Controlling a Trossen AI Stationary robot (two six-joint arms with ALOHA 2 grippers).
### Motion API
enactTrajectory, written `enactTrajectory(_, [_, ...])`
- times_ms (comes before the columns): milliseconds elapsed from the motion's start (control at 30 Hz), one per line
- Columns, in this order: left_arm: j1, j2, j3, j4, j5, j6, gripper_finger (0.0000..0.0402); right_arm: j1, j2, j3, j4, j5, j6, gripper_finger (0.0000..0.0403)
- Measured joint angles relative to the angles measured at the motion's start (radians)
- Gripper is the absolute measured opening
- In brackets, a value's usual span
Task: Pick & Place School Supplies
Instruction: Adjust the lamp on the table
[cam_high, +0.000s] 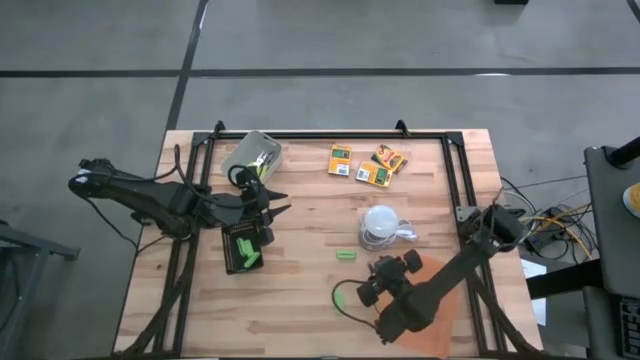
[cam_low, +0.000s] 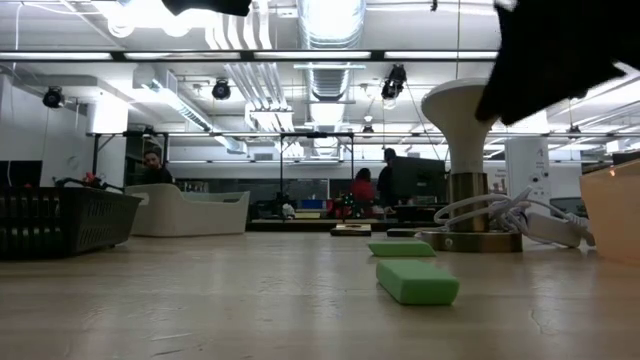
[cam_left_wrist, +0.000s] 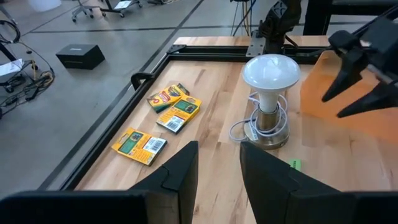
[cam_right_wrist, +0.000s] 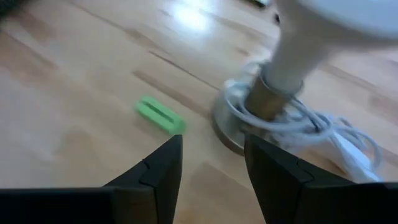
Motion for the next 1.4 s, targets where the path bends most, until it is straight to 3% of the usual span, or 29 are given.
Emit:
enactTrajectory(400, [0.0,0.0,-0.002,0.0,0.0,0.0,0.0124,-0.028,0.134,-0.001,-0.082,-0.009,0.119,0.0166])
enactTrajectory(533, [0.0,0.0,-0.004,0.004,-0.002,0.003,0.0124,-0.048,0.147,-0.002,-0.083,0.044,0.142,0.0166])
enactTrajectory(1000, [0.001,0.001,-0.019,0.003,-0.008,-0.002,0.0124,-0.172,0.146,-0.011,-0.088,0.073,0.07,0.0166])
enactTrajectory(1400, [0.001,0.0,-0.019,0.002,-0.008,0.003,0.0124,-0.21,0.146,-0.097,-0.088,0.071,0.046,0.0166])
